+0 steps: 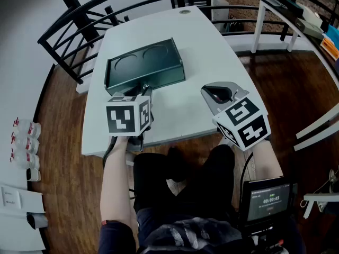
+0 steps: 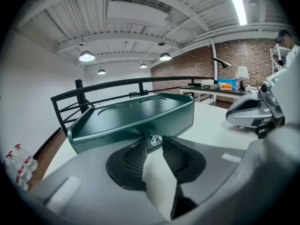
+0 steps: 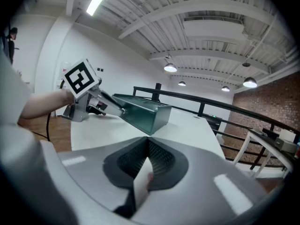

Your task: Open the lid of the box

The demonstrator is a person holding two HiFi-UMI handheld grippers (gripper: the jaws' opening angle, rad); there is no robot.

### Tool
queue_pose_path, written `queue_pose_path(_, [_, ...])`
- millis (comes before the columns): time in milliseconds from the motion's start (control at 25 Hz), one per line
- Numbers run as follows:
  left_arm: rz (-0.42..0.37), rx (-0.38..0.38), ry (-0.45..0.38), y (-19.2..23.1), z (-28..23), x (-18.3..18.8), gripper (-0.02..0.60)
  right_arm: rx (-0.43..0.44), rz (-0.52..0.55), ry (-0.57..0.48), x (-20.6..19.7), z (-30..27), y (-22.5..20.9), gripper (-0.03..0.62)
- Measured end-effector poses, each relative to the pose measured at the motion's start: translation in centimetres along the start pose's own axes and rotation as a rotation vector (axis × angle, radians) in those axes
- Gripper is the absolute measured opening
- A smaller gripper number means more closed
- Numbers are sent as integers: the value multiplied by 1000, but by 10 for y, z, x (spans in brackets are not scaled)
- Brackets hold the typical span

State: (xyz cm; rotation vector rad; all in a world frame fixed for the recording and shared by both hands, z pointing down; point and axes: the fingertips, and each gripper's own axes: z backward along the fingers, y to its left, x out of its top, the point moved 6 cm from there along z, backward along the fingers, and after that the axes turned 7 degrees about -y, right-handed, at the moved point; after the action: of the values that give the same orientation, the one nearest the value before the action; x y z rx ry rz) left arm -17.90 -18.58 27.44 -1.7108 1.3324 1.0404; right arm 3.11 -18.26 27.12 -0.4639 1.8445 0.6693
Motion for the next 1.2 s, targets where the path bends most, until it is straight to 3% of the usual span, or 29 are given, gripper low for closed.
queue_pose_path(160, [7, 44, -6, -4, -2, 2, 106, 7, 8, -1, 1, -2, 2, 3])
queue_pose_path(320, [11, 79, -7, -8, -4, 4, 151, 9, 11, -1, 0, -4, 2, 3])
queue_pose_path(440, [-15, 147, 25, -5, -5, 3, 91, 7, 9, -3, 0, -5, 2, 3])
queue_pose_path(600, [-12, 172, 26, -2, -5, 3, 89, 8, 9, -4, -1, -6, 2, 3])
queue_pose_path(840, [8, 94, 23, -5, 0, 2, 87, 9, 9, -2, -1, -6, 2, 3])
queue_pose_path(1200, [-24, -51, 56, -20, 33, -13, 86, 9, 12, 3, -2, -6, -1, 3])
